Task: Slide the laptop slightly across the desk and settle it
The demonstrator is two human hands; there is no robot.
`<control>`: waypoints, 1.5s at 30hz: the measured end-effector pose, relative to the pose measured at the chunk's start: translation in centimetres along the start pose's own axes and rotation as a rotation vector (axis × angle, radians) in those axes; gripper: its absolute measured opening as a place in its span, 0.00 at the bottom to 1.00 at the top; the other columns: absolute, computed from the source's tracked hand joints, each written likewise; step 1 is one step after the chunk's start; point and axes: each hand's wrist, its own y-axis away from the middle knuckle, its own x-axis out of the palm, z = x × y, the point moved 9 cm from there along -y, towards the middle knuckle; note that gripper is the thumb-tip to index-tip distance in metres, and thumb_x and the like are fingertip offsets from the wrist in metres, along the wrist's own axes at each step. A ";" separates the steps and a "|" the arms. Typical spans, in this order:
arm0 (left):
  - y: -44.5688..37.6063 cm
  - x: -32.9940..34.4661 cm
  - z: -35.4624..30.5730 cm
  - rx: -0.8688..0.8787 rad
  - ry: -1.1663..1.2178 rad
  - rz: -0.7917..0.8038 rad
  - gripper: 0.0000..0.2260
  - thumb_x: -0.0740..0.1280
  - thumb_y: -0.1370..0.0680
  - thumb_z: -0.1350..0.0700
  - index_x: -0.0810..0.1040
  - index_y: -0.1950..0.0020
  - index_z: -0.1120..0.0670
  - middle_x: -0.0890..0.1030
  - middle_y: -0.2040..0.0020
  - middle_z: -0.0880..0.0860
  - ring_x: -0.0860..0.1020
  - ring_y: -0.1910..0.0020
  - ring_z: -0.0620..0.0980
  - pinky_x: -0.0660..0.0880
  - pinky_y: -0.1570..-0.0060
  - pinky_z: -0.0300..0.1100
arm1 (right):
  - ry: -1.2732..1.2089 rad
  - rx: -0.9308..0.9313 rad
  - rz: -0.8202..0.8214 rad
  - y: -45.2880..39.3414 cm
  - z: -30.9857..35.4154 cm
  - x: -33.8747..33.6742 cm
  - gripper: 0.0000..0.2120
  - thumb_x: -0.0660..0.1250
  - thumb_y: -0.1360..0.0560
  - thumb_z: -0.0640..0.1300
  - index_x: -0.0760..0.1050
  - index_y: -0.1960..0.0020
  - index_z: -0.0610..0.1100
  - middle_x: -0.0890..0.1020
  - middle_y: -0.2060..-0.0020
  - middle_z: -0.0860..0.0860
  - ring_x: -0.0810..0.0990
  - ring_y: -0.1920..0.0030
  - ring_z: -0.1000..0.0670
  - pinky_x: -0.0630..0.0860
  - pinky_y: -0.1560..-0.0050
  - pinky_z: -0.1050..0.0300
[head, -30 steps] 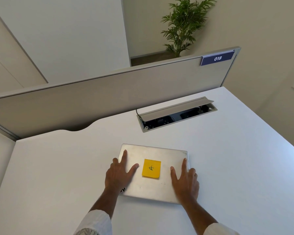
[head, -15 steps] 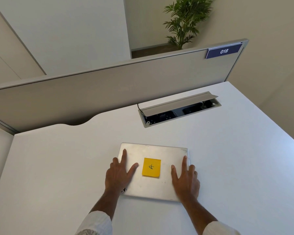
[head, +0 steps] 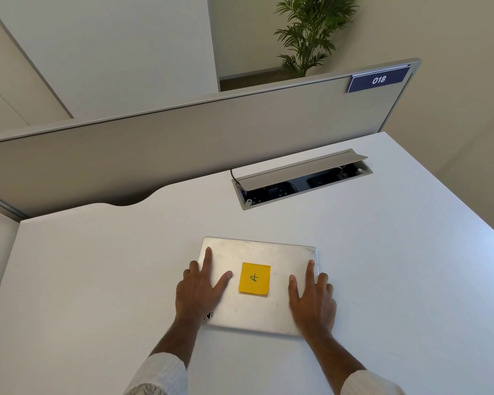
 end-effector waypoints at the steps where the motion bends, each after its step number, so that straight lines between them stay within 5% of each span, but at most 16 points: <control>1: 0.0 0.0 0.1 -0.001 0.002 -0.003 0.41 0.48 0.25 0.24 0.53 0.18 0.47 0.73 0.46 0.54 0.77 0.49 0.56 0.75 0.62 0.47 | 0.001 -0.002 -0.002 0.0 0.0 0.0 0.32 0.54 0.21 0.64 0.60 0.22 0.47 0.73 0.48 0.45 0.75 0.53 0.43 0.77 0.65 0.51; 24: 0.9 -0.6 -0.2 -0.016 -0.036 -0.022 0.39 0.49 0.23 0.25 0.61 0.20 0.50 0.72 0.44 0.55 0.74 0.51 0.56 0.76 0.63 0.48 | -0.017 -0.001 -0.011 0.0 0.2 -0.2 0.31 0.57 0.21 0.62 0.62 0.24 0.46 0.72 0.45 0.44 0.74 0.49 0.42 0.79 0.60 0.47; 30: 0.8 -0.7 -1.3 0.098 -0.137 -0.052 0.37 0.48 0.21 0.28 0.61 0.20 0.49 0.63 0.22 0.61 0.72 0.39 0.60 0.74 0.50 0.53 | -0.018 -0.006 -0.010 -0.1 0.1 -0.2 0.32 0.57 0.21 0.63 0.62 0.23 0.47 0.72 0.42 0.44 0.74 0.48 0.42 0.78 0.59 0.48; 33: 0.8 -0.6 -1.7 0.136 -0.151 -0.041 0.37 0.48 0.21 0.28 0.61 0.19 0.49 0.58 0.19 0.60 0.69 0.32 0.61 0.73 0.44 0.55 | -0.013 -0.004 -0.002 -0.1 0.0 -0.1 0.32 0.56 0.21 0.63 0.62 0.23 0.47 0.72 0.41 0.45 0.73 0.47 0.42 0.79 0.58 0.48; 37: 0.9 -0.6 -1.5 0.098 -0.111 -0.038 0.37 0.48 0.22 0.26 0.62 0.20 0.47 0.63 0.23 0.65 0.71 0.36 0.62 0.71 0.42 0.56 | -0.024 -0.008 0.003 -0.2 0.1 -0.2 0.33 0.58 0.22 0.64 0.62 0.23 0.46 0.72 0.41 0.44 0.73 0.47 0.41 0.79 0.59 0.47; 41: 1.0 -0.9 -1.8 0.068 -0.089 -0.040 0.37 0.49 0.23 0.25 0.65 0.22 0.47 0.73 0.39 0.60 0.72 0.46 0.60 0.71 0.50 0.54 | -0.019 -0.013 0.029 -0.3 0.0 -0.2 0.34 0.56 0.22 0.66 0.59 0.23 0.48 0.70 0.41 0.46 0.72 0.47 0.43 0.79 0.61 0.48; 45: 1.1 -1.0 -2.0 -0.014 -0.072 -0.024 0.40 0.46 0.25 0.24 0.65 0.21 0.46 0.72 0.41 0.59 0.71 0.47 0.59 0.70 0.53 0.53 | -0.009 -0.014 0.042 -0.4 0.0 -0.1 0.34 0.55 0.22 0.66 0.58 0.22 0.48 0.70 0.40 0.46 0.72 0.47 0.43 0.78 0.63 0.49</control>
